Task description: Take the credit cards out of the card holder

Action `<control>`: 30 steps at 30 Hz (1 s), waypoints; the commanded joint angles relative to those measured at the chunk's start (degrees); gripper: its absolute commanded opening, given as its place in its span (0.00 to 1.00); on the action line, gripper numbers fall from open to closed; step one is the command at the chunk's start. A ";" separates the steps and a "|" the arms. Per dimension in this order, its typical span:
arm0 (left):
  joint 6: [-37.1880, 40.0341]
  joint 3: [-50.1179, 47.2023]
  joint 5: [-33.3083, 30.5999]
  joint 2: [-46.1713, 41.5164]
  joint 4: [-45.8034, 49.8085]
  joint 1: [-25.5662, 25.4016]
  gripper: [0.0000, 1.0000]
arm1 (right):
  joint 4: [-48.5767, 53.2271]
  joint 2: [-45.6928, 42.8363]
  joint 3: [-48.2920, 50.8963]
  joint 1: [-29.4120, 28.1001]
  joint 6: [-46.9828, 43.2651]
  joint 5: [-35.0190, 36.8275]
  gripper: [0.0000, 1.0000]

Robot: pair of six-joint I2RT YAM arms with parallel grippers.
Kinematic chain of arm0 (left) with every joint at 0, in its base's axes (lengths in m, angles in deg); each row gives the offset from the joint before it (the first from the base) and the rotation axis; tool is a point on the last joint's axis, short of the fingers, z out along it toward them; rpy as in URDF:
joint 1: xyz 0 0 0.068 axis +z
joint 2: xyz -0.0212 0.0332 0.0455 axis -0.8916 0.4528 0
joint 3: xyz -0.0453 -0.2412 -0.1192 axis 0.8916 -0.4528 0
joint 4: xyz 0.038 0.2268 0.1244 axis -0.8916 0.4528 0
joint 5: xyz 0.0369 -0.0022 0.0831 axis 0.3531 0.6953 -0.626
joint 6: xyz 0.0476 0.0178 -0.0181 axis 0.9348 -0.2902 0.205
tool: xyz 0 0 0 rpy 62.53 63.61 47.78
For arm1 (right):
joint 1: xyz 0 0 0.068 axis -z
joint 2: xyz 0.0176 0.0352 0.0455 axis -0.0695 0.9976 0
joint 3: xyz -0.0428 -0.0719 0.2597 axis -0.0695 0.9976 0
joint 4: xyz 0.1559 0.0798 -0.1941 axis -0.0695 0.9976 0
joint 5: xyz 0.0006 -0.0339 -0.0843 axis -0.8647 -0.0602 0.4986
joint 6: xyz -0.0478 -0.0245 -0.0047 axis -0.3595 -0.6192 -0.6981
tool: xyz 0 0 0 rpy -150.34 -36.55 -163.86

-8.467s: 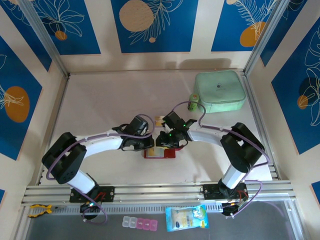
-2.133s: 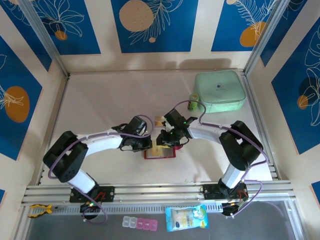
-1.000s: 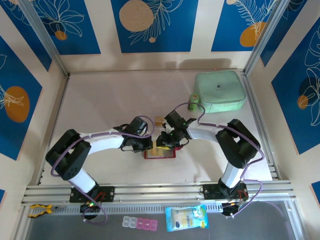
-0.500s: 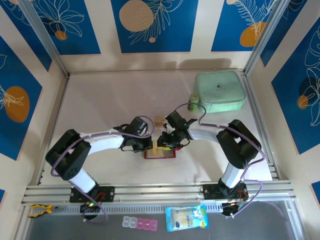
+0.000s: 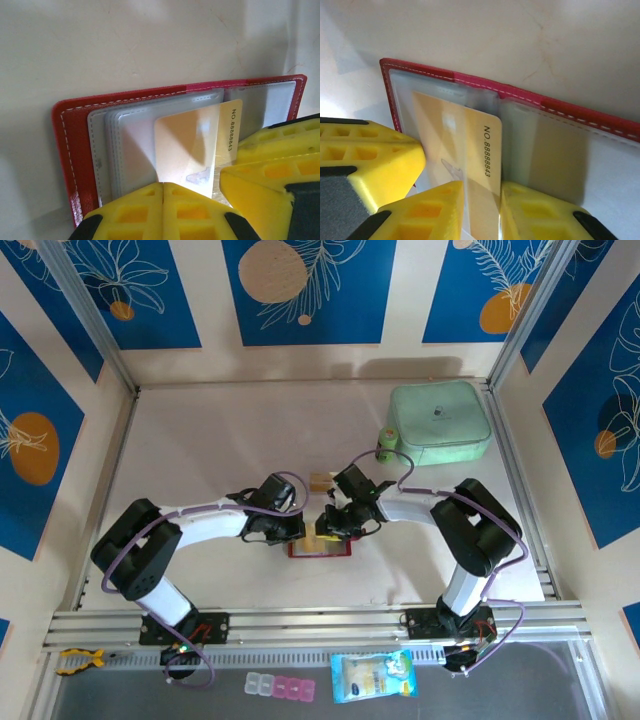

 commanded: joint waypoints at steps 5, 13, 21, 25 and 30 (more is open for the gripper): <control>0.82 -1.25 -0.47 0.95 2.01 -0.47 0.04 | -2.27 -1.43 1.73 0.46 1.06 -2.53 0.19; 0.73 -1.34 -0.58 0.85 2.03 -0.41 0.04 | -3.05 -2.48 2.54 0.83 0.89 -3.00 0.13; 0.82 -1.50 -0.76 0.58 2.18 -0.44 0.04 | -2.03 -3.77 3.49 1.41 0.20 -2.01 0.10; 0.74 -1.75 -0.76 0.41 2.33 -0.31 0.04 | -0.18 -4.62 3.75 1.82 -0.64 -1.00 0.10; 0.65 -2.04 -0.93 -0.01 2.28 -0.35 0.04 | 2.79 -6.20 3.64 2.47 -2.07 0.55 0.10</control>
